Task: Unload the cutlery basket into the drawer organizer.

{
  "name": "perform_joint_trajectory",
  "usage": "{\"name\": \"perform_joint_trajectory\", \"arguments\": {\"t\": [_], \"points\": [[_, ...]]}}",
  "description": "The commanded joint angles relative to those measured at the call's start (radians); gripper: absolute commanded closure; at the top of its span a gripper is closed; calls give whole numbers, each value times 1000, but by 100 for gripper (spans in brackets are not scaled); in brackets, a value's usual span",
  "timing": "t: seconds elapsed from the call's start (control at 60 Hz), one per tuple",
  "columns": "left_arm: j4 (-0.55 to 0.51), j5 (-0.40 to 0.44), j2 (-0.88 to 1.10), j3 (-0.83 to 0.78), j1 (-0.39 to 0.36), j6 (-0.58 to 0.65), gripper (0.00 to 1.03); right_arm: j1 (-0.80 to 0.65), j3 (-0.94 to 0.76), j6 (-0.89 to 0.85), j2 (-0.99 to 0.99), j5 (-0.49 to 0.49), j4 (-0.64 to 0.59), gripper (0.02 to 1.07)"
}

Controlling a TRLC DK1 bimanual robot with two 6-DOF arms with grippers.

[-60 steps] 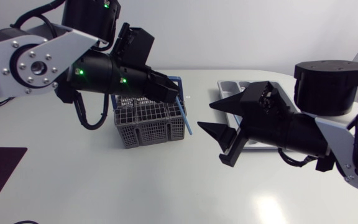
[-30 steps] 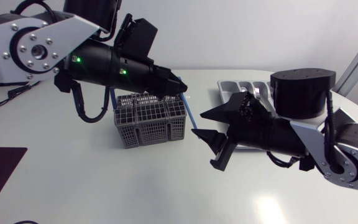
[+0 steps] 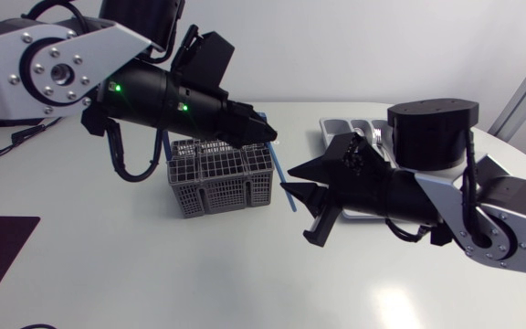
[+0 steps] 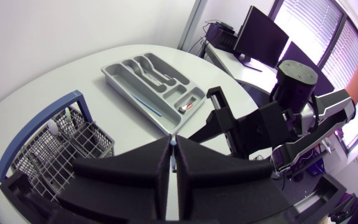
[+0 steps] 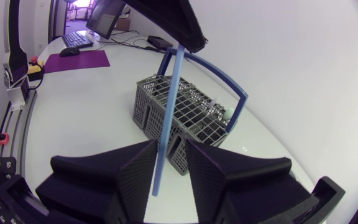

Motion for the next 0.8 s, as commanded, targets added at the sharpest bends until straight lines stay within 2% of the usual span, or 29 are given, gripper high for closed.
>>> {"name": "perform_joint_trajectory", "arguments": {"t": [0.0, 0.083, 0.15, 0.283, 0.317, 0.333, 0.4, 0.433, 0.533, 0.583, 0.65, 0.783], "points": [[-12, 17, 11, 36, -9, -23, 100, 11, 29, -6, 26, -5, 6, 84], [-20, 23, 11, 42, -7, -27, 100, 11, 32, -4, 29, -11, 3, 91], [-21, 23, 9, 44, -9, -29, 100, 11, 32, -3, 30, -11, -1, 102], [-21, 23, 9, 53, -4, -36, 99, 11, 32, 0, 26, -12, -27, 102], [-21, 23, 9, 58, -1, -36, 96, 11, 30, -1, 23, -12, -30, 102], [-21, 23, 9, 61, 0, -38, 91, 11, 29, -1, 21, -12, -32, 102], [-23, 23, 6, 72, 7, -44, 61, 11, 21, -1, 15, -12, -43, 102], [-25, 21, 3, 79, 13, -46, 49, 8, 18, -1, 9, -22, -53, 102], [-28, 21, -8, 102, 36, -56, 21, -24, 5, -6, -16, -60, -83, 102], [-28, 21, -17, 108, 53, -62, 13, -41, -1, -14, -31, -63, -95, 102], [-26, 20, -29, 119, 86, -70, 7, -76, -5, -21, -46, -78, -118, 102], [-26, 15, -55, 131, 166, -72, 7, -187, 4, -29, -65, -114, -156, 102]]}}
